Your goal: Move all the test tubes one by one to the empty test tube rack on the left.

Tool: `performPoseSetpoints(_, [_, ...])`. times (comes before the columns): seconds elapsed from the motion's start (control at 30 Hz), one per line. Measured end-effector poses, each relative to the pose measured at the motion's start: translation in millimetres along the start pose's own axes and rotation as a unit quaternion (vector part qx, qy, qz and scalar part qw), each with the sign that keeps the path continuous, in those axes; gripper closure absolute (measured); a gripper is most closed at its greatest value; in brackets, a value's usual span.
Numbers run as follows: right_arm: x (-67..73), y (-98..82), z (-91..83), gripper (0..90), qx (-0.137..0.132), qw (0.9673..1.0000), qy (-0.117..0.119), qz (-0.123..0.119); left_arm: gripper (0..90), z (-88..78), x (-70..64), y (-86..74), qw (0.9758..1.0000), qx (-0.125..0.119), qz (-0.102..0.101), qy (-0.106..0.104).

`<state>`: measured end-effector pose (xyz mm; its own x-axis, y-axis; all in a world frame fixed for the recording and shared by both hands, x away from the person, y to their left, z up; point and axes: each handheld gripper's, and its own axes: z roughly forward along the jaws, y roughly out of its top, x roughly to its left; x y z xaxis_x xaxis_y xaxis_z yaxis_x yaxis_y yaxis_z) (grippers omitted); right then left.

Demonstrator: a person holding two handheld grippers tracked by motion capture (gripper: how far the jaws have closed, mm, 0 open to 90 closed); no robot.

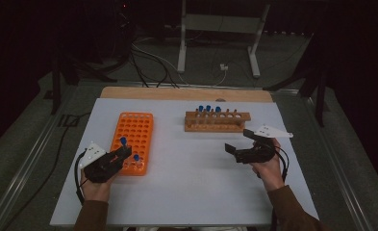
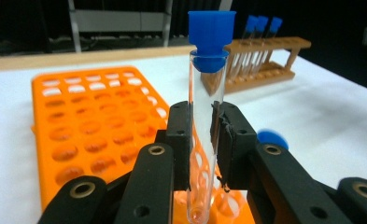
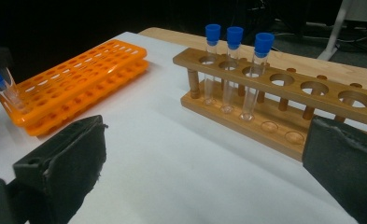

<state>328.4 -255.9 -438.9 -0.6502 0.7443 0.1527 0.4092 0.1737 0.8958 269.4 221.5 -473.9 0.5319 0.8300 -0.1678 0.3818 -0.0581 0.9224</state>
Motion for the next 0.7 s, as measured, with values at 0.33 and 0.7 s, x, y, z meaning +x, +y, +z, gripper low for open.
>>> performPoseSetpoints(0.33, [1.0, -0.8, 1.8, 0.0, 0.002, 1.0000, 0.004, -0.001, 77.8, 9.8, -5.8, -13.4, 0.9967, 0.075, 0.033, 0.003])
performPoseSetpoints(0.7, [3.4, -3.4, 5.0, 0.0, 0.009, 0.9999, 0.006, -0.007, 78.2, 15.4, -12.0, -18.3, 0.9908, 0.115, 0.068, 0.019])
